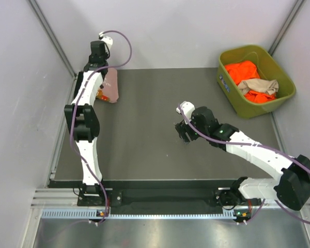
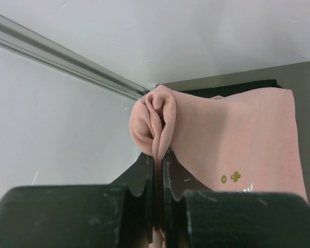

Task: Fold and stack the t-shirts
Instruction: Neatly place the folded tshirt to the corner

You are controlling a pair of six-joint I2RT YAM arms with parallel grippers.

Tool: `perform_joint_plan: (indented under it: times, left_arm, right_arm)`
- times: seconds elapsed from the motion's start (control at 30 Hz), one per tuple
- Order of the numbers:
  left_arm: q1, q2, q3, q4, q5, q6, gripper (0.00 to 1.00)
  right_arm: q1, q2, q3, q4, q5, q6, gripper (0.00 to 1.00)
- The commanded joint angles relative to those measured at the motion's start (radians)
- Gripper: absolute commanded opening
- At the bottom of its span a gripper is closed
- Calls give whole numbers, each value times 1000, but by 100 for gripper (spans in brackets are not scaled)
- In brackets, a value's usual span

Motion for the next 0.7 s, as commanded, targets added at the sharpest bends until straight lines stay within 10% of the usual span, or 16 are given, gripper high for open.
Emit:
perform_joint_plan:
  times: [0.0,0.67]
  left_arm:
    - [29,0,63,87,31,-1,0]
    - [107,62,135,102,169,-74,0]
  right_arm:
    - [-17,6,53,13,-13,-1,74]
    - [-19,61,88,15,-33,9,73]
